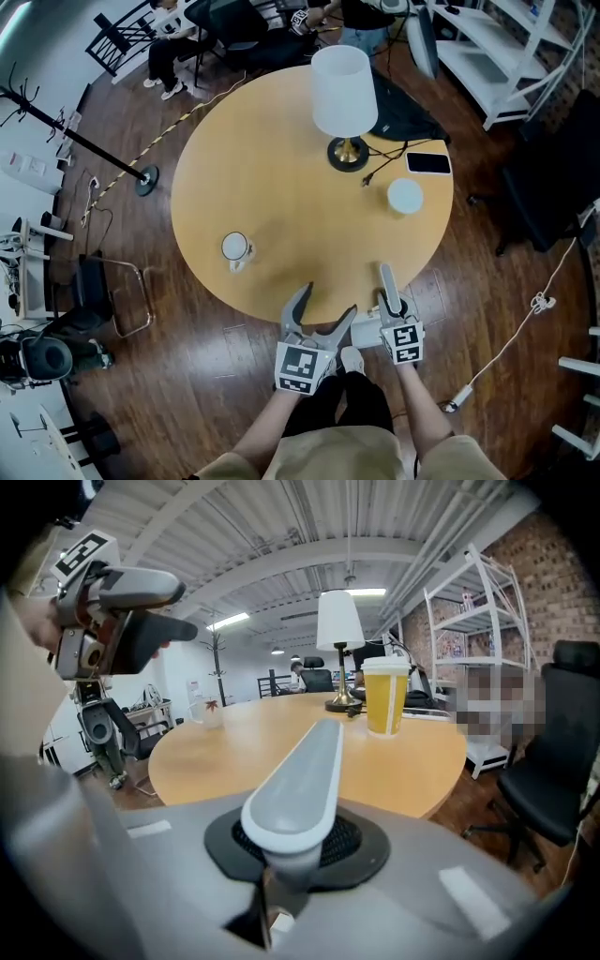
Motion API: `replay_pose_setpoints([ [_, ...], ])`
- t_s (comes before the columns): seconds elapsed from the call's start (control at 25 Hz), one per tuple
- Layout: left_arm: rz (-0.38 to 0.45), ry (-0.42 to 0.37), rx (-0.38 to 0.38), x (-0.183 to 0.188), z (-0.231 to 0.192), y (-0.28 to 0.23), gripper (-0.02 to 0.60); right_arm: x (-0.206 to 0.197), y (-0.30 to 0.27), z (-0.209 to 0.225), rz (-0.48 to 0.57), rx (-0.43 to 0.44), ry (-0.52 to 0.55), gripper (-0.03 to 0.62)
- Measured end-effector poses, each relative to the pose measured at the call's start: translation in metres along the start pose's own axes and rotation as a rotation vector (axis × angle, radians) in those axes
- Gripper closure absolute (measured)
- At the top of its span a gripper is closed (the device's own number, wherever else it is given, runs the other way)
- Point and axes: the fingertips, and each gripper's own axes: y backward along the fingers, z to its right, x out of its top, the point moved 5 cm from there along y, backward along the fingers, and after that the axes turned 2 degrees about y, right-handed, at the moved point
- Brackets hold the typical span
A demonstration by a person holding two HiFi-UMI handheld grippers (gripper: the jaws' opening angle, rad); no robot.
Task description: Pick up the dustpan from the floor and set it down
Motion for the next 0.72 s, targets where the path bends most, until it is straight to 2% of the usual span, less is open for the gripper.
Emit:
replay_pose_setpoints([
  [0.4, 0.05, 0.017, 0.019, 0.016, 0.012, 0.032, 0.201, -0.006, 0.054, -0.014, -0.055, 0.01, 0.015, 0.546],
  [0.72, 0.101, 0.032, 0.029, 0.032, 0.015, 0.059, 0.204, 0.033, 0.096, -0.018, 0.021, -0.015, 0.046, 0.545],
])
